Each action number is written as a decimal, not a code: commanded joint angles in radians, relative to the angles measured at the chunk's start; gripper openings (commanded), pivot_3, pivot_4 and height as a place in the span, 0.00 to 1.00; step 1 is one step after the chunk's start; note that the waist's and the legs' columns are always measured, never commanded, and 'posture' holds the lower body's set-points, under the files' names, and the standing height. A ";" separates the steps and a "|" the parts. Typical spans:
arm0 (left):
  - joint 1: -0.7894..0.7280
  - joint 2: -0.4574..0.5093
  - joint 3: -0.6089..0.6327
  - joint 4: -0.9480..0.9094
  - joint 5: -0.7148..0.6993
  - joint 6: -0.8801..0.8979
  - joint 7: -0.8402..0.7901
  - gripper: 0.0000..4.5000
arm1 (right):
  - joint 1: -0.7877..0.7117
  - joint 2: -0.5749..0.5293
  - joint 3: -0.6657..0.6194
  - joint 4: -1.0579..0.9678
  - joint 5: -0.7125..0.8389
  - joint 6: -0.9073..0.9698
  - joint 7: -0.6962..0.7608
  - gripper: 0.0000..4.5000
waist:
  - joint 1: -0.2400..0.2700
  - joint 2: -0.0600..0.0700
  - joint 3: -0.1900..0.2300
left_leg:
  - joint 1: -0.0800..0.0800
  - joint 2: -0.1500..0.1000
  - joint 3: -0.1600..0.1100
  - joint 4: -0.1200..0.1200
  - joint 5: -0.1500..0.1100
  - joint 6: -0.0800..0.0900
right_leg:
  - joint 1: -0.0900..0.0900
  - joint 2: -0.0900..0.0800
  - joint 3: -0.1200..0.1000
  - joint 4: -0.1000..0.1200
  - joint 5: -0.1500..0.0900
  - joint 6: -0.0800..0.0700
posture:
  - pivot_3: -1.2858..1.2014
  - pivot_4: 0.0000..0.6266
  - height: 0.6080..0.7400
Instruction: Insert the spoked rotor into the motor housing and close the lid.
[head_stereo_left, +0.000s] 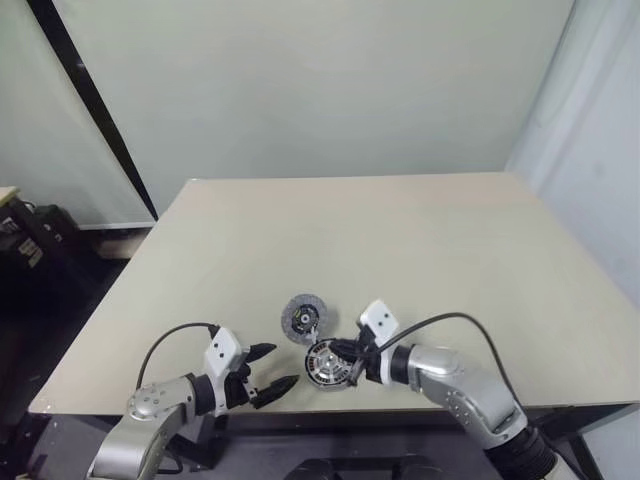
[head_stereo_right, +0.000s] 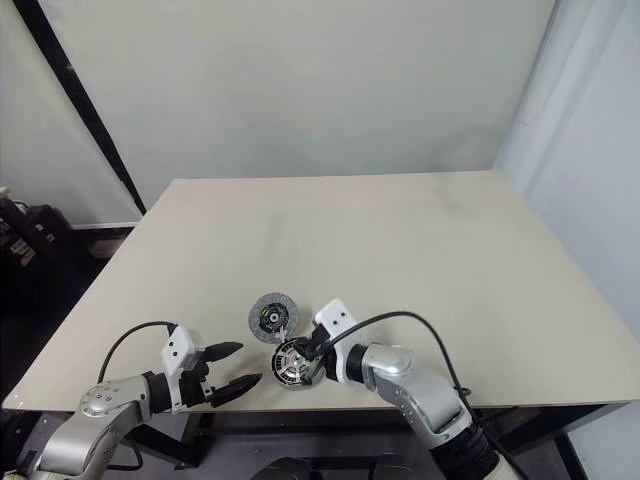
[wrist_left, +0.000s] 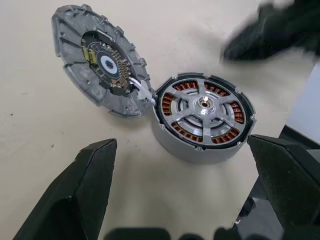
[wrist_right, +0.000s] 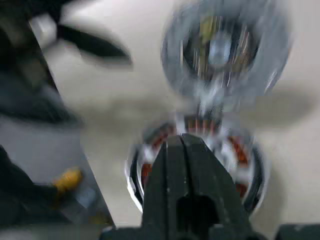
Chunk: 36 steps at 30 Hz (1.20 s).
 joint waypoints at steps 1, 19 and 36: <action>-0.003 0.009 0.023 -0.031 -0.006 -0.012 0.004 1.00 | 0.015 -0.006 0.032 0.072 -0.080 -0.075 0.015 0.01 | 0.002 0.000 0.000 | 0.000 0.000 0.000 0.000 0.000 0.000 | 0.000 0.000 0.000 0.000 0.000 0.000 | 0.52 0.00 1.00; 0.002 0.001 0.027 -0.026 -0.005 -0.024 0.022 1.00 | -0.075 -0.090 -0.054 -0.099 -0.149 -0.127 0.129 0.44 | 0.023 0.000 0.000 | 0.001 0.001 0.001 0.000 0.000 0.000 | 0.001 0.001 0.000 -0.001 0.000 0.000 | 0.52 0.00 1.00; -0.017 -0.012 0.077 0.039 0.059 -0.051 0.160 1.00 | -0.110 -0.238 -0.006 -0.125 -0.333 -0.229 0.241 0.74 | 0.026 -0.002 -0.001 | 0.000 0.001 0.001 0.001 -0.001 0.002 | 0.001 0.000 0.000 -0.002 0.000 0.000 | 0.52 0.00 1.00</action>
